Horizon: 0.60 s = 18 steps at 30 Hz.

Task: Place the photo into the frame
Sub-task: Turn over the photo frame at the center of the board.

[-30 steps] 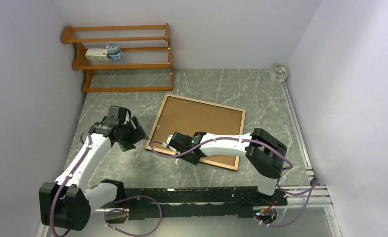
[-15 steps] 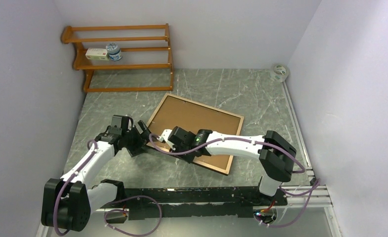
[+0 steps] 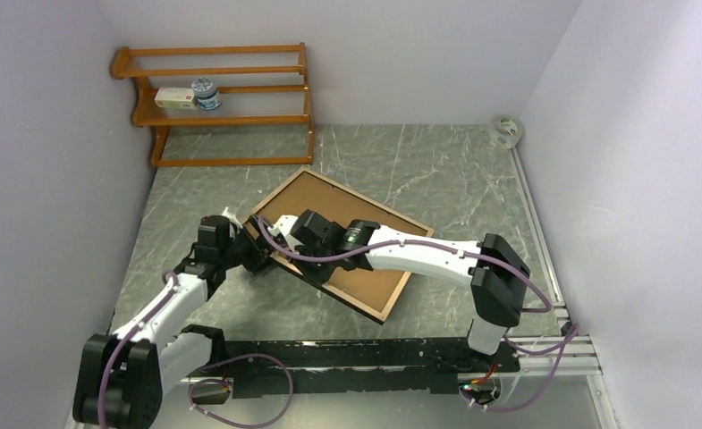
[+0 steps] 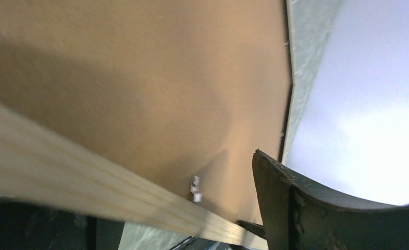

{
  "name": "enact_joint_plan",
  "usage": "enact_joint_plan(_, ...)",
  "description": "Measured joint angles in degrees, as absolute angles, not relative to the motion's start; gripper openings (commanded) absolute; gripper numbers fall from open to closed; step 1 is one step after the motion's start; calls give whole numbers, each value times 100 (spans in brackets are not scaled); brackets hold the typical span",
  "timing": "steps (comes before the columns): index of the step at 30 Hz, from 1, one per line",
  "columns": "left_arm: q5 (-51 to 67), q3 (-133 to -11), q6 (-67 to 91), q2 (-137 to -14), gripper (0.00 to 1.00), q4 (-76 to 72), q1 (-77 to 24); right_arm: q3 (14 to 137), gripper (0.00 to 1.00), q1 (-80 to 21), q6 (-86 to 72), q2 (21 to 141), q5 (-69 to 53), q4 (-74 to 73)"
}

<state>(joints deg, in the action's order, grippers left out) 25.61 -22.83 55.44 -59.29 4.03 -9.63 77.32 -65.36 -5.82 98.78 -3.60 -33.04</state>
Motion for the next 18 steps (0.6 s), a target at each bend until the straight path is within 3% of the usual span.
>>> enact_joint_plan(5,2381,-2137,6141,-5240,73,176,-961,8027,17,-6508,-742,9968,-370,-3374)
enact_joint_plan(13,1883,-1817,6790,-4644,27,311,-941,8364,21,-6506,-862,10064,-440,-3649)
enact_joint_plan(16,1859,-1833,7312,-4523,5,353,-919,8473,33,-6510,-928,10130,-454,-3752)
enact_joint_plan(18,1868,-1898,7345,-4449,3,340,-919,8580,46,-6525,-980,10202,-432,-3828)
